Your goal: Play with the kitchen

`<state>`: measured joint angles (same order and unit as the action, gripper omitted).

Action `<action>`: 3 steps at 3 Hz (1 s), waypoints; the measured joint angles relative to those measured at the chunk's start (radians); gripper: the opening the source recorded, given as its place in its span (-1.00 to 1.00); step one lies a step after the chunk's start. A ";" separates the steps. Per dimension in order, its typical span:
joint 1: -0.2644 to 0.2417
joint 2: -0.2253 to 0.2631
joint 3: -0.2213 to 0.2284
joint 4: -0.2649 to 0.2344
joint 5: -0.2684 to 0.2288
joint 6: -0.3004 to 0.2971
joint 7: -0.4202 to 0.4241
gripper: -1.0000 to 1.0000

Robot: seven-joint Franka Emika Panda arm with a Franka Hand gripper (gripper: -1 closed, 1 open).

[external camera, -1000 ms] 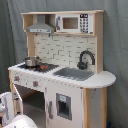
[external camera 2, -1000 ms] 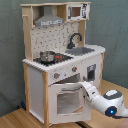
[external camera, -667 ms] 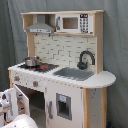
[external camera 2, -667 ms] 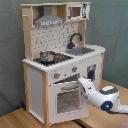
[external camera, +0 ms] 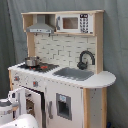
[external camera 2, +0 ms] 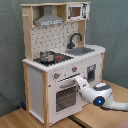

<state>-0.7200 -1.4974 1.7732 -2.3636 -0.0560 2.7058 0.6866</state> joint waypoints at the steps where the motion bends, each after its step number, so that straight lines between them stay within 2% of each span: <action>1: -0.082 0.000 -0.024 0.053 0.000 0.006 -0.002 1.00; 3: 0.089 0.012 -0.047 0.015 0.000 -0.094 -0.058 1.00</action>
<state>-0.6314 -1.4850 1.7258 -2.3481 -0.0560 2.6113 0.6288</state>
